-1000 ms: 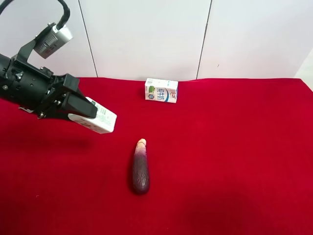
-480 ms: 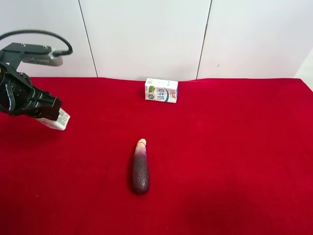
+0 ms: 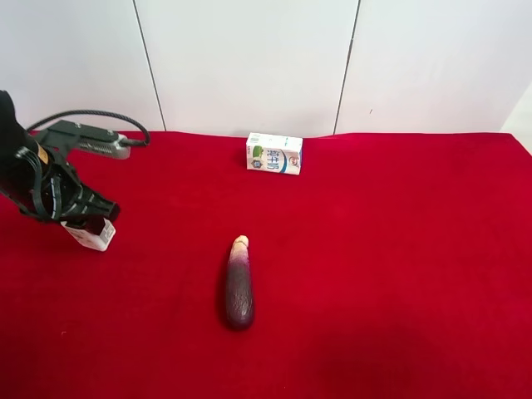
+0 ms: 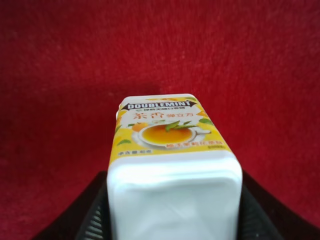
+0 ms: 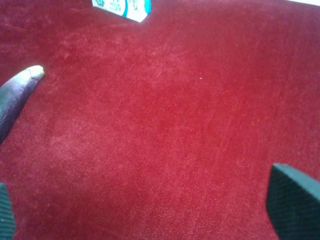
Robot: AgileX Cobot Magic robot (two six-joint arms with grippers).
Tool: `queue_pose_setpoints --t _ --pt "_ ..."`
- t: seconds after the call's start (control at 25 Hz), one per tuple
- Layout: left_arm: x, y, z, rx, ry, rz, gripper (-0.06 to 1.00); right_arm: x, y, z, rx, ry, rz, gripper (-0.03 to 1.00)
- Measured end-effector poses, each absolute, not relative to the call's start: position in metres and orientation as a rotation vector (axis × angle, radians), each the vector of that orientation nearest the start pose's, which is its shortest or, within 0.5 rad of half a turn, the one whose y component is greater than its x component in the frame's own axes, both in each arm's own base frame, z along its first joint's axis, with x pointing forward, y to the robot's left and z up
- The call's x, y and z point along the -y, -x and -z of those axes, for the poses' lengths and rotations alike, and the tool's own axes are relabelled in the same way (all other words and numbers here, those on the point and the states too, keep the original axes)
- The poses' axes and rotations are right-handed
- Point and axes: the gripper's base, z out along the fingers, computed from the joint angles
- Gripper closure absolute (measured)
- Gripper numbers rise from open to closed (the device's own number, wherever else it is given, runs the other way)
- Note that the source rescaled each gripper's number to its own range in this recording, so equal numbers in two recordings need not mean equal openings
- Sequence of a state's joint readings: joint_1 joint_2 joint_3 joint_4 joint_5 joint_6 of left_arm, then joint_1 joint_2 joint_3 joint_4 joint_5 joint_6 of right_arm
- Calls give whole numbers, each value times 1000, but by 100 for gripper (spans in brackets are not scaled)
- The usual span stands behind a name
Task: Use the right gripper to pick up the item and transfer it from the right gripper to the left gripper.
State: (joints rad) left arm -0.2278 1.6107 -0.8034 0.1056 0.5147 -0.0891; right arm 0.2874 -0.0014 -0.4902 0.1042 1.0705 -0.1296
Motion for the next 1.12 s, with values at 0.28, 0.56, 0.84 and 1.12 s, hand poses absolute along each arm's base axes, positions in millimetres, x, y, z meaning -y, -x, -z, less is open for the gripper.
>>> queue_pose_setpoints --t 0.28,0.56,0.84,1.12 --pt "60 -280 -155 -2810 -320 -24 93 -7 7 -274 -2020 432 -223 -3" --pt "60 -281 -155 -2808 -320 -23 20 -7 7 -274 -2020 432 -223 -3" --pt "61 -289 -168 -2833 -310 -38 -5 -7 7 -274 -2020 432 -223 -3" --pt "60 -294 -225 -2894 -281 -81 -5 -7 7 -274 -2020 432 -223 -3"
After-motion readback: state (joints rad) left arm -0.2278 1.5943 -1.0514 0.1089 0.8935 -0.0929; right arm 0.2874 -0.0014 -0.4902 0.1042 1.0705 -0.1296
